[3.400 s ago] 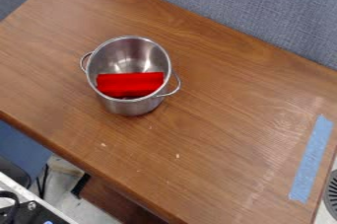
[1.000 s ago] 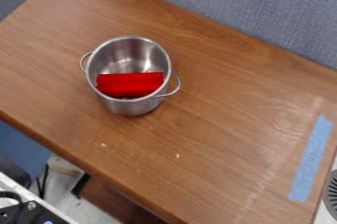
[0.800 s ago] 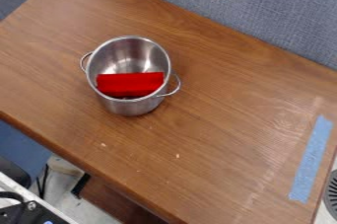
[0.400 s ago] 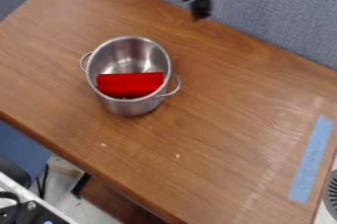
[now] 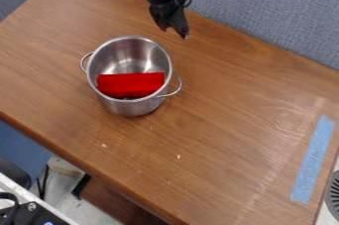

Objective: Put the red object in the metal pot

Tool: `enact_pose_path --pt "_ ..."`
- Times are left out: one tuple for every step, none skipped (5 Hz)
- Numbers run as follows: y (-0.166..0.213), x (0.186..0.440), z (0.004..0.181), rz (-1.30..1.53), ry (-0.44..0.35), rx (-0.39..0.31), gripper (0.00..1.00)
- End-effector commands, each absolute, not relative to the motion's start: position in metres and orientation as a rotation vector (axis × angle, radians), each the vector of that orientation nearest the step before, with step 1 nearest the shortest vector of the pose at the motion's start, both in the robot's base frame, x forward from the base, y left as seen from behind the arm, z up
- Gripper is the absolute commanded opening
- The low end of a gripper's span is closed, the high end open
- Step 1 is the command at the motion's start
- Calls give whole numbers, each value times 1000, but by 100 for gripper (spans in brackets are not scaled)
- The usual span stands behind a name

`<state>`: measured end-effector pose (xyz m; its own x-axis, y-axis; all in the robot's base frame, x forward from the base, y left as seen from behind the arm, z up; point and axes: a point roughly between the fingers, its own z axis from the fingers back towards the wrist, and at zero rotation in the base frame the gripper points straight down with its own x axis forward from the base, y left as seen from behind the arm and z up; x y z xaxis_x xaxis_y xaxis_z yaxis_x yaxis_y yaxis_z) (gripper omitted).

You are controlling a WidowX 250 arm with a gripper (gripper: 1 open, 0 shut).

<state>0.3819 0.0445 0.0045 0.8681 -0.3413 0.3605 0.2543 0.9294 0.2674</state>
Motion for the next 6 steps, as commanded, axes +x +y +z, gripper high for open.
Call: enact_pose_path --pt "44 378 -15 -166 -448 271 0" --pt "69 398 34 -131 -501 245 0" --pt "87 407 78 -157 -564 243 0" --pt "82 394 119 -189 -653 231 0" --pt "67 360 136 -264 -682 208 0" --pt "96 342 131 -290 -707 218 0"
